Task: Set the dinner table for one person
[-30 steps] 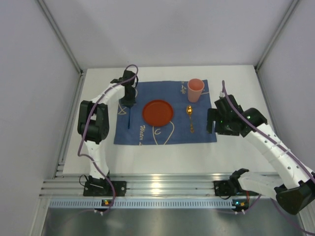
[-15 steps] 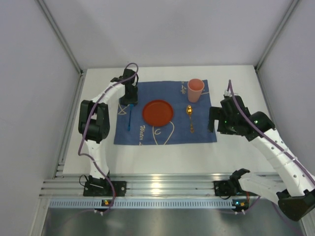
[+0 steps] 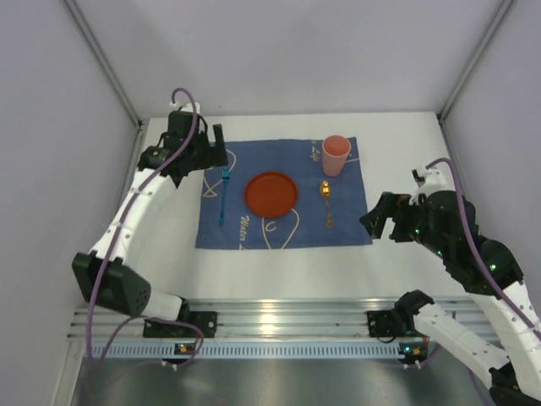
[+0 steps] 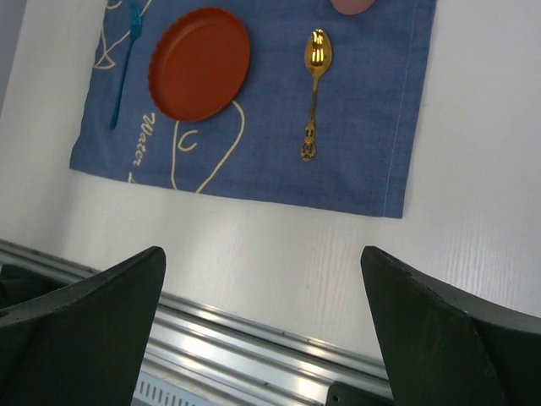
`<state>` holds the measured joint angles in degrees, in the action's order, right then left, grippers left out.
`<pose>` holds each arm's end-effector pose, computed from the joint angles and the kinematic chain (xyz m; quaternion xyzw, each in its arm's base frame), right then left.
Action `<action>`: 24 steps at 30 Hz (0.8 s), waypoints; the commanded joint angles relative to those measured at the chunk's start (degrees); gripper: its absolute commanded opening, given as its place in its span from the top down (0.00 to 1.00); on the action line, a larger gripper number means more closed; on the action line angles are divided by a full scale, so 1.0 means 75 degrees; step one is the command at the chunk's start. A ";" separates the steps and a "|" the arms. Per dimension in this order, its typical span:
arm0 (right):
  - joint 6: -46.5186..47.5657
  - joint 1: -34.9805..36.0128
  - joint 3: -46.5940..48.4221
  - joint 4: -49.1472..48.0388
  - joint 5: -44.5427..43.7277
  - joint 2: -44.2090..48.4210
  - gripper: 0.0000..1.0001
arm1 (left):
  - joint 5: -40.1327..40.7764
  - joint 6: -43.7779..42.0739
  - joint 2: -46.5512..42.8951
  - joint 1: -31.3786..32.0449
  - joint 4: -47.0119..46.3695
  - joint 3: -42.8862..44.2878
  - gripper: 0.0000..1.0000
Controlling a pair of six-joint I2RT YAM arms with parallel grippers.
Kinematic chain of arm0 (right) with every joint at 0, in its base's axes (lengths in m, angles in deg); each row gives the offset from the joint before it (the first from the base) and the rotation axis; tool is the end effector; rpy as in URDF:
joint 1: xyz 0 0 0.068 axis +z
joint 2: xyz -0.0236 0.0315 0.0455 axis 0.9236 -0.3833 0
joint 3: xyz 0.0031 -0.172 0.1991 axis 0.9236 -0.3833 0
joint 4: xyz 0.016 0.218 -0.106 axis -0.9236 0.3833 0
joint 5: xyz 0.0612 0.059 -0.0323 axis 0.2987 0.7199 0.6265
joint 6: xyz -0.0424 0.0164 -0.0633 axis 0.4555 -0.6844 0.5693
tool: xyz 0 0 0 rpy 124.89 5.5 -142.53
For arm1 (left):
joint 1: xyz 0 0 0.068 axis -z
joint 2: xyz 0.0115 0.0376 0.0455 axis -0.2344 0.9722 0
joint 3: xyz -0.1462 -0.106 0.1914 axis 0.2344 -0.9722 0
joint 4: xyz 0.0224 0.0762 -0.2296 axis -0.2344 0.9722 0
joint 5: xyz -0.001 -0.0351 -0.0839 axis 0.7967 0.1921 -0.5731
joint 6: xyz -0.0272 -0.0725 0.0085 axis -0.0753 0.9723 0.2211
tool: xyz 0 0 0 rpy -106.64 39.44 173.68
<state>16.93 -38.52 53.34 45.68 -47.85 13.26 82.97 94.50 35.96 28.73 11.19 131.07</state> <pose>0.1093 0.0540 0.3487 -0.0014 0.8668 0.1975 0.4579 0.3191 -0.0762 0.3346 -0.0525 0.9066 -0.0518 0.4155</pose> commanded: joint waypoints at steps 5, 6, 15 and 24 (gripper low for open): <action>-0.0315 -0.0075 -0.0787 -0.0557 0.1105 0.0484 0.00 | 0.2796 0.0043 -0.1904 0.0027 0.0471 0.0252 0.01; -0.0351 -0.0063 -0.0835 -0.0604 0.1140 0.0542 0.00 | 0.3101 0.0043 -0.1974 0.0027 0.0658 0.0417 0.02; -0.0339 -0.0086 -0.1210 -0.1201 0.2100 0.0835 0.00 | 0.2955 0.0078 -0.2980 0.0027 0.1341 0.0396 0.01; -0.0281 -0.0075 -0.0989 -0.1109 0.2103 0.1655 0.00 | 0.2086 0.0184 -0.3931 0.0027 0.0931 -0.0366 0.01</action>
<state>14.81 -38.52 43.70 39.93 -32.31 23.58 101.83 95.96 8.00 28.97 20.54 129.78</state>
